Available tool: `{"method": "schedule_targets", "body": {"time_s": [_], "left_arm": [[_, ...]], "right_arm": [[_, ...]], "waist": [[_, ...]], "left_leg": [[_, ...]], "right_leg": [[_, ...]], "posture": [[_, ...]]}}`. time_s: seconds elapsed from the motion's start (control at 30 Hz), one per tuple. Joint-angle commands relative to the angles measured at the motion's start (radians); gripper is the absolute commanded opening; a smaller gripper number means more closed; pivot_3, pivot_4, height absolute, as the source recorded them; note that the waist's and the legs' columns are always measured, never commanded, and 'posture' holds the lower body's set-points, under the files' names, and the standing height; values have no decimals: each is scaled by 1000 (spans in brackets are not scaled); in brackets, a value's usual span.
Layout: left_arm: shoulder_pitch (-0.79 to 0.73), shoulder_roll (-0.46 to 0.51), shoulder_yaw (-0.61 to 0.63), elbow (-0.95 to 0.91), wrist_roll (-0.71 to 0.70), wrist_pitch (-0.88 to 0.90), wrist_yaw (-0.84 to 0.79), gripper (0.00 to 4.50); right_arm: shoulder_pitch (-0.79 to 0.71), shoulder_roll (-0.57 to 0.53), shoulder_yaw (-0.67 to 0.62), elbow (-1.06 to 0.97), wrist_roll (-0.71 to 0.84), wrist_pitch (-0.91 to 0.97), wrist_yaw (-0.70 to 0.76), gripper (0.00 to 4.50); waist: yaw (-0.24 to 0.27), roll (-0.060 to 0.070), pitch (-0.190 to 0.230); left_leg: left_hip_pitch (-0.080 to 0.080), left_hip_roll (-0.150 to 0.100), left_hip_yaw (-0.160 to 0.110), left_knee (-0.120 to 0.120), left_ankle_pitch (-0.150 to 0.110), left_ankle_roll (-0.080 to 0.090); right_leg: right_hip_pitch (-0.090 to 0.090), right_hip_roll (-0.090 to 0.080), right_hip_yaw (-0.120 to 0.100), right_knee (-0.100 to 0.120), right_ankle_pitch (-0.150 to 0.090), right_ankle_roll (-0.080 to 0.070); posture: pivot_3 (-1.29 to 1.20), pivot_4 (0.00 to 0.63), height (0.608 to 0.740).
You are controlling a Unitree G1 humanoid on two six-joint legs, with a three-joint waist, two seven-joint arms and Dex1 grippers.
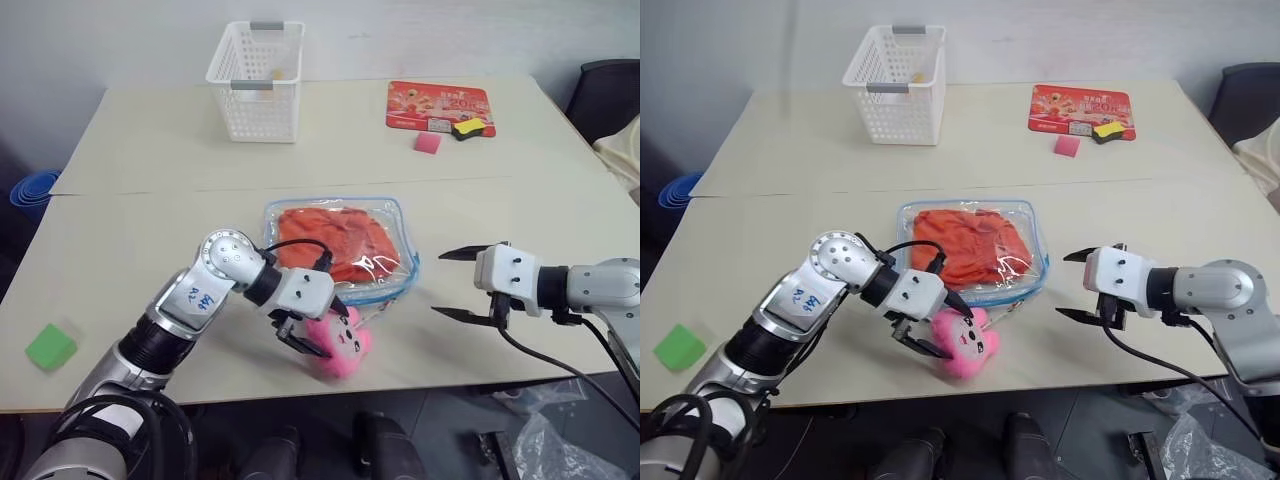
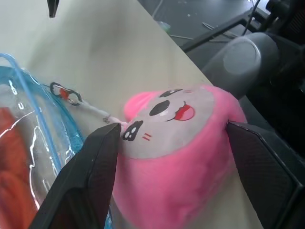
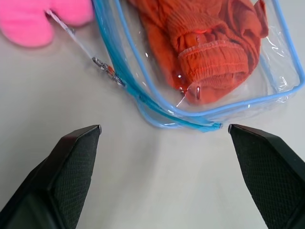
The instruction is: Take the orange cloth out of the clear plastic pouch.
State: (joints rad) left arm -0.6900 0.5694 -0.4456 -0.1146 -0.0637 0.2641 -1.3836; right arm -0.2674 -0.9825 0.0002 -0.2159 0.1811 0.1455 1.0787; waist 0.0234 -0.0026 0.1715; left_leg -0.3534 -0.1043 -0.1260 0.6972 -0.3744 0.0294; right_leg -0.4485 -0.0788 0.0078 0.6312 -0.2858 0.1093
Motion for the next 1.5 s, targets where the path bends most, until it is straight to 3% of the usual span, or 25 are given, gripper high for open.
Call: {"method": "schedule_targets", "body": {"time_s": [0.03,0.27,0.37,0.73,1.0,1.2,1.33,1.5], "left_arm": [[12,12,-18,13,26,-64,6,2864],[12,8,-2,23,27,-75,28,737],[14,11,5,12,21,-65,35,75],[59,37,25,-44,9,-29,70,0],[140,88,122,-132,-19,131,172,0],[366,284,409,-235,-144,292,191,0],[562,412,648,-190,-206,329,176,0],[657,508,777,-47,-199,256,171,0]], "right_arm": [[-56,39,48,48,-64,-94,-15,4500],[-161,102,134,186,-165,-255,-18,4500],[-186,110,157,243,-198,-327,-17,3935],[-211,95,169,340,-213,-478,27,106],[-219,80,165,390,-257,-567,24,46],[-218,39,147,477,-261,-726,15,46],[-206,16,145,500,-244,-797,19,46],[-199,4,146,493,-221,-815,25,46]], "waist": [[0,0,0],[4,0,0],[1,0,0],[1,0,0],[1,0,0],[-6,1,0],[-15,1,0],[-6,2,1]], "left_leg": [[0,0,0,0,0,0],[0,-1,-1,1,0,0],[0,-1,-1,1,0,0],[0,-1,0,1,0,0],[0,-1,0,1,0,0],[0,0,1,-1,0,-1],[0,1,1,-3,-1,-1],[1,1,1,-3,0,-1]], "right_leg": [[0,0,0,0,0,0],[0,-1,0,1,0,0],[0,-1,0,1,0,0],[0,0,0,1,0,0],[0,0,0,1,0,0],[-4,0,1,5,-1,-1],[-4,1,1,5,-2,-3],[-2,1,1,4,-2,-3]], "posture": [[0,150,740],[0,150,740],[0,150,740],[0,150,740],[0,150,740],[0,150,740],[0,150,740],[0,150,740]]}}
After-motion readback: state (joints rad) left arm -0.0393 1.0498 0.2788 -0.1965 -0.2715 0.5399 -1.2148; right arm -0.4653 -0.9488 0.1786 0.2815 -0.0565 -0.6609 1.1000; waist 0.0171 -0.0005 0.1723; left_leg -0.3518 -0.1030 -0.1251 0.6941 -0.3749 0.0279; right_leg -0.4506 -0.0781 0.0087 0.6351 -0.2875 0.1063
